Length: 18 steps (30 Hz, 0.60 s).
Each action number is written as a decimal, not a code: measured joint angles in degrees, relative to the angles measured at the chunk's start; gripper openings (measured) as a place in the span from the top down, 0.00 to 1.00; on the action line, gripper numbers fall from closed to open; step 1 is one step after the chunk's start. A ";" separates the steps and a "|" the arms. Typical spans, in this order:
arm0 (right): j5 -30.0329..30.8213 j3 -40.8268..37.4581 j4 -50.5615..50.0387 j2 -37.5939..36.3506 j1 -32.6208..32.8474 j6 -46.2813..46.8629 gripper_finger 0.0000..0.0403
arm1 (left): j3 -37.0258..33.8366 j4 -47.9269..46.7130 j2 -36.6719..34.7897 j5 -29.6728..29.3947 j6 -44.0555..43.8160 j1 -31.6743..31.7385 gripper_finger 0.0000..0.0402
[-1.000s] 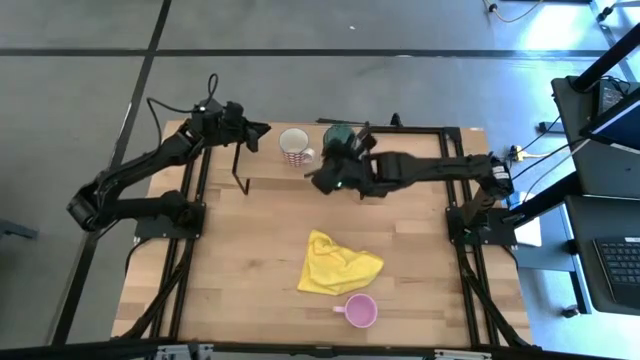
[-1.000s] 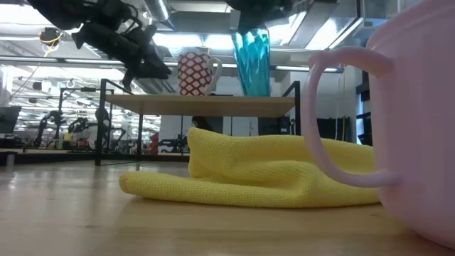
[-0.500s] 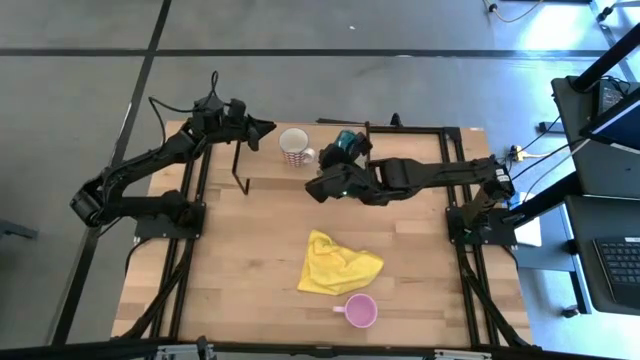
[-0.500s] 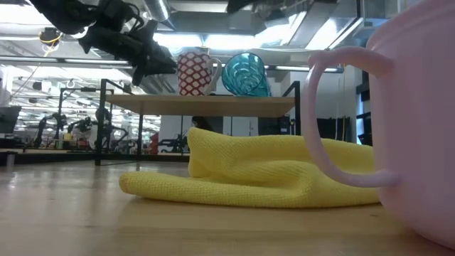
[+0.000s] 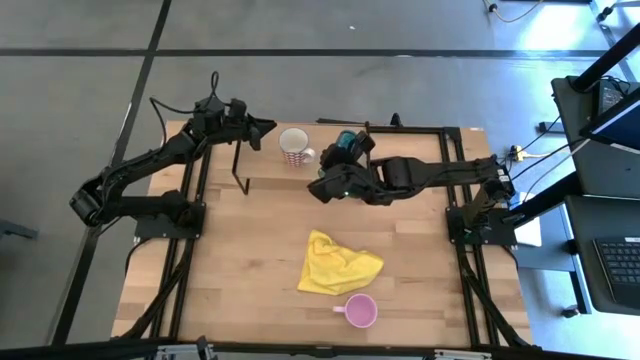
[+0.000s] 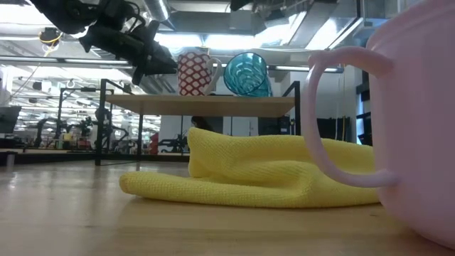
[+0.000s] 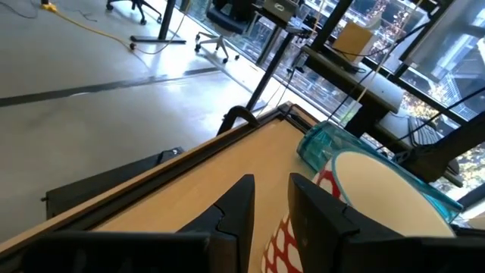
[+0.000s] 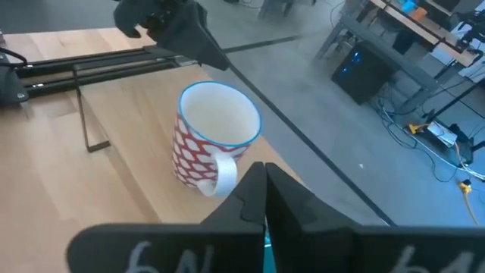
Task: Stack small to large cups/mugs on shelf
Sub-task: Remove the blue cup from the shelf
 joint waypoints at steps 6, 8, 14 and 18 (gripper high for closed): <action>3.73 0.00 -2.88 -0.87 -0.26 -1.46 0.99 | 0.01 -0.07 0.00 0.00 0.00 0.00 0.81; 3.72 0.02 -5.92 -1.82 -0.25 -0.41 0.96 | 0.00 -0.10 0.00 -0.02 0.03 0.00 0.81; -2.24 0.07 -16.65 -3.06 -0.24 13.13 0.76 | 0.02 -0.33 0.00 -0.02 1.31 0.00 0.81; -1.87 0.07 -19.51 -1.08 1.11 15.22 0.62 | 0.02 -0.33 0.00 -0.09 2.01 0.00 0.81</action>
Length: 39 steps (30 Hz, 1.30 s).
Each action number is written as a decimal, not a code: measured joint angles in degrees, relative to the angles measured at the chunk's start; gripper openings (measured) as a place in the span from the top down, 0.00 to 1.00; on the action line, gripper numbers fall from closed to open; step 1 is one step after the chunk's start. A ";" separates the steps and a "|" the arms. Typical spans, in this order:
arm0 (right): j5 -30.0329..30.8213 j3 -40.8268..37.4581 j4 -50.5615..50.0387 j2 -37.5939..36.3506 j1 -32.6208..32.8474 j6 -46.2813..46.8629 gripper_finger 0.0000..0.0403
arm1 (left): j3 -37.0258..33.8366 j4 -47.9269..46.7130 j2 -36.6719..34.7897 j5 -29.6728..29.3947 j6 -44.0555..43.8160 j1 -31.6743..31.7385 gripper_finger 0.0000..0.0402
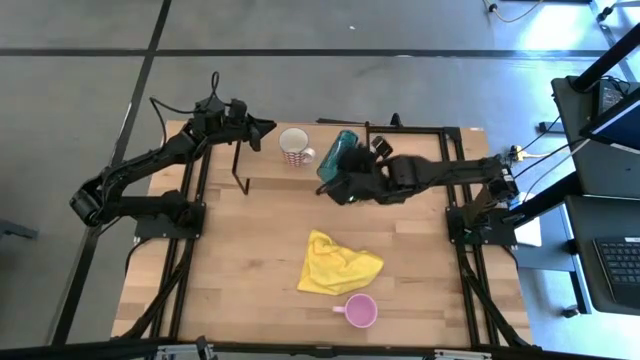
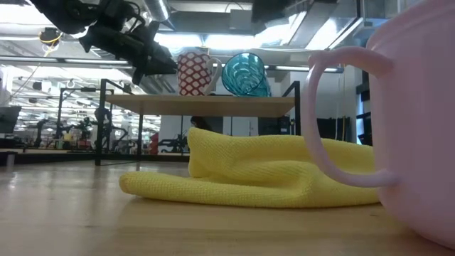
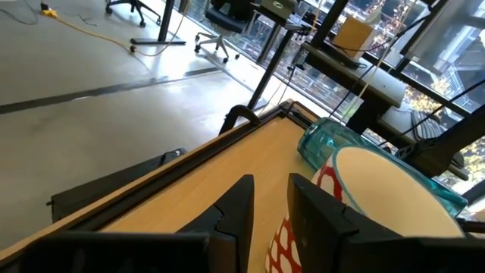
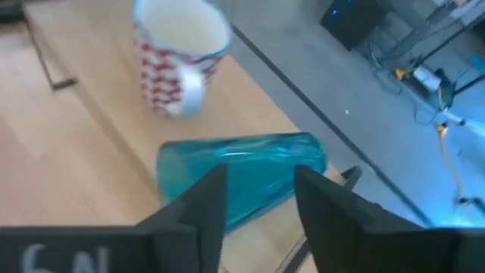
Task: Stack small to large cups/mugs on shelf
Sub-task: Remove the blue cup from the shelf
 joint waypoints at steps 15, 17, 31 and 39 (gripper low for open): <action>4.35 -0.09 -1.52 5.17 5.08 7.90 0.56 | 0.00 -0.26 0.00 0.91 8.20 -0.09 0.81; 4.50 -0.09 -1.49 5.17 5.61 10.10 0.56 | 0.00 -0.27 0.00 1.12 9.44 -0.09 0.81; 4.33 -0.09 -2.87 5.17 7.98 7.34 0.56 | 0.00 -5.99 0.00 3.26 19.37 -0.09 0.81; 3.30 -0.09 -3.77 5.17 6.75 6.30 0.55 | 0.00 -6.45 0.00 3.23 22.00 -0.09 0.81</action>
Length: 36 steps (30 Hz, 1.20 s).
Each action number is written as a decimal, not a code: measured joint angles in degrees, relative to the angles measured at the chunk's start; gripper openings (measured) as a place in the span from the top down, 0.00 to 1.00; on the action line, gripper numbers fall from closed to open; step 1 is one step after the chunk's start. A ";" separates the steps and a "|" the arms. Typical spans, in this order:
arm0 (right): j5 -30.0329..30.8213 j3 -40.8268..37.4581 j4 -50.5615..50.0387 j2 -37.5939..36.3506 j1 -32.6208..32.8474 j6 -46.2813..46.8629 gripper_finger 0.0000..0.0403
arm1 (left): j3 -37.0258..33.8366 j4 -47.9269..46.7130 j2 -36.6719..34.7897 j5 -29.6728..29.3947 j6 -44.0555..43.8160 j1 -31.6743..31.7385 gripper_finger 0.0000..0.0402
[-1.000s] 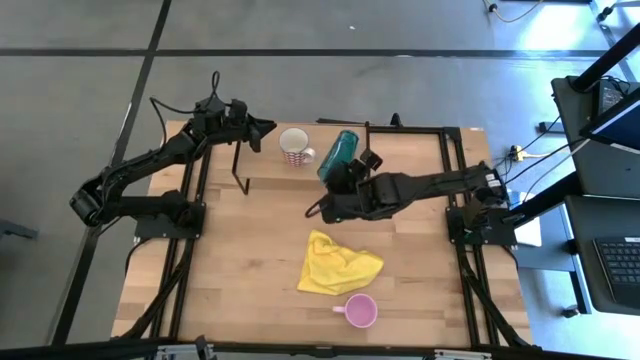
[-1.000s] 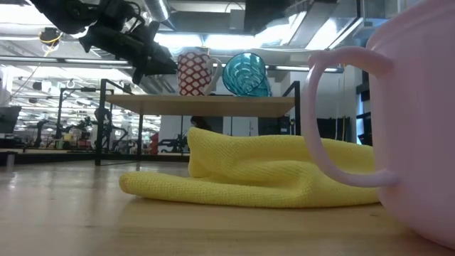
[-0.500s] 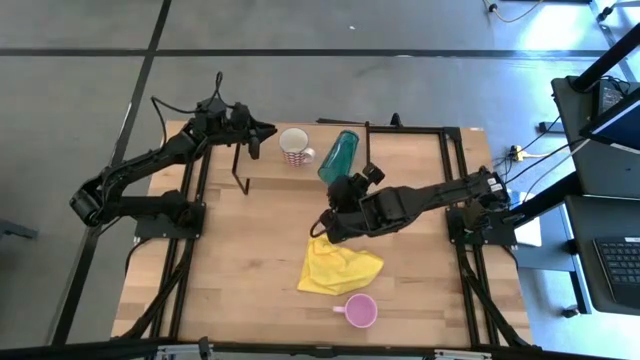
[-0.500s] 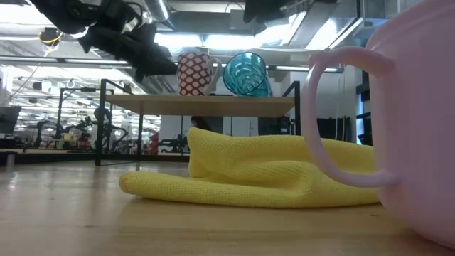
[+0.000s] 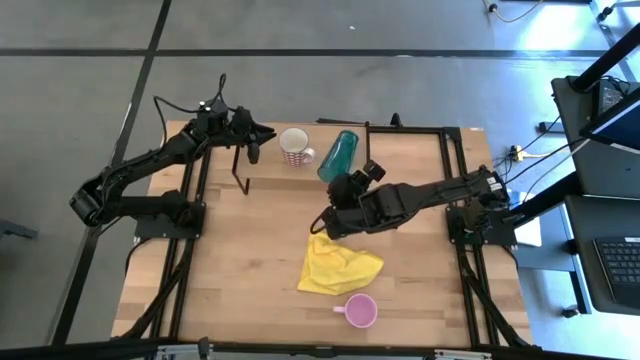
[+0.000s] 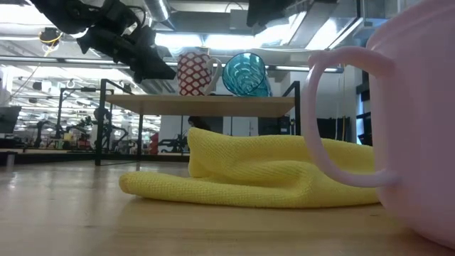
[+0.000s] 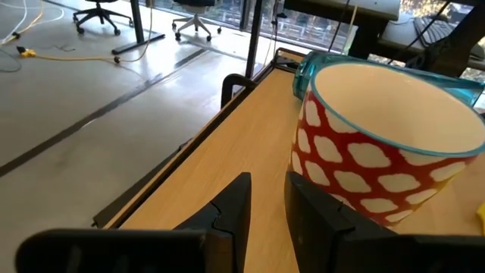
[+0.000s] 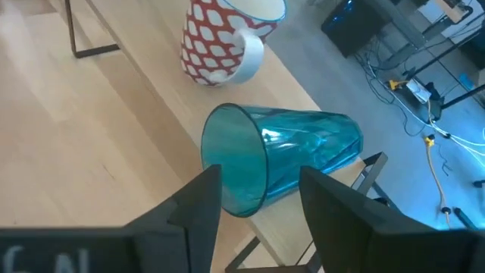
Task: Stack small to large cups/mugs on shelf
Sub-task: Remove the blue cup from the shelf
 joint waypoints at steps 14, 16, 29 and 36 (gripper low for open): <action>-1.45 -1.88 -0.16 0.66 -1.50 0.47 0.55 | 0.00 0.02 0.00 -0.02 1.67 0.00 0.81; -1.06 -1.88 0.05 0.64 -2.23 -0.49 0.55 | 0.00 0.00 0.00 -0.01 1.81 0.00 0.81; -3.16 -1.90 1.70 1.13 -4.37 -0.38 0.56 | 0.00 -0.24 0.00 -0.02 3.66 0.00 0.81; -4.10 -1.97 1.57 3.52 -4.57 -1.63 0.56 | 0.00 -0.41 0.00 -0.02 3.82 0.02 0.81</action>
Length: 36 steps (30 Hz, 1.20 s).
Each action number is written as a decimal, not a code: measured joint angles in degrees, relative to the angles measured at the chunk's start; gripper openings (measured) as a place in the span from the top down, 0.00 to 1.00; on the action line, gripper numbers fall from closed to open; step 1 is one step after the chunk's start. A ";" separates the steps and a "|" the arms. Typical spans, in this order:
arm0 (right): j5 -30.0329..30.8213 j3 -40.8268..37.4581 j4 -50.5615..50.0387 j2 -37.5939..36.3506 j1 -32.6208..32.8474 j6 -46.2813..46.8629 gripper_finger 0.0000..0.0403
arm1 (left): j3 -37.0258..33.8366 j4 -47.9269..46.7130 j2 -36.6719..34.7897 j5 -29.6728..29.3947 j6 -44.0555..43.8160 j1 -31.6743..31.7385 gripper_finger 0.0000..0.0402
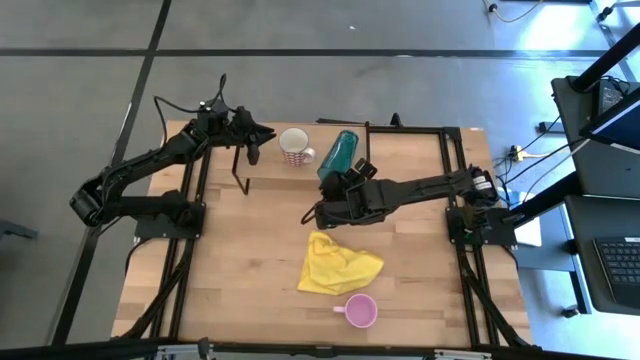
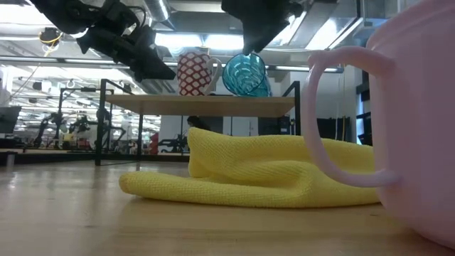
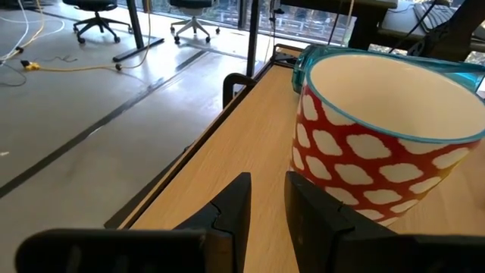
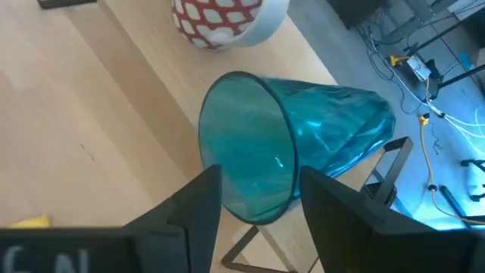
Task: Stack small to large cups/mugs on shelf
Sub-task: Remove the blue cup from the shelf
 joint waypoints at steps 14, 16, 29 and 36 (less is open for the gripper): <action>2.57 0.00 -1.54 -0.33 -1.99 -0.13 0.56 | 0.00 -1.21 0.00 0.00 0.52 0.00 0.81; 2.58 0.00 -1.87 -0.33 -2.63 -0.15 0.56 | 0.00 -1.19 0.00 0.01 0.52 0.00 0.81; 1.15 0.00 -1.85 -0.33 -4.94 -0.30 0.56 | 0.00 -1.12 0.00 0.00 0.61 -0.01 0.81; 0.98 0.00 -1.84 -0.33 -5.72 -0.11 0.57 | 0.00 -1.08 0.00 0.00 0.61 0.00 0.81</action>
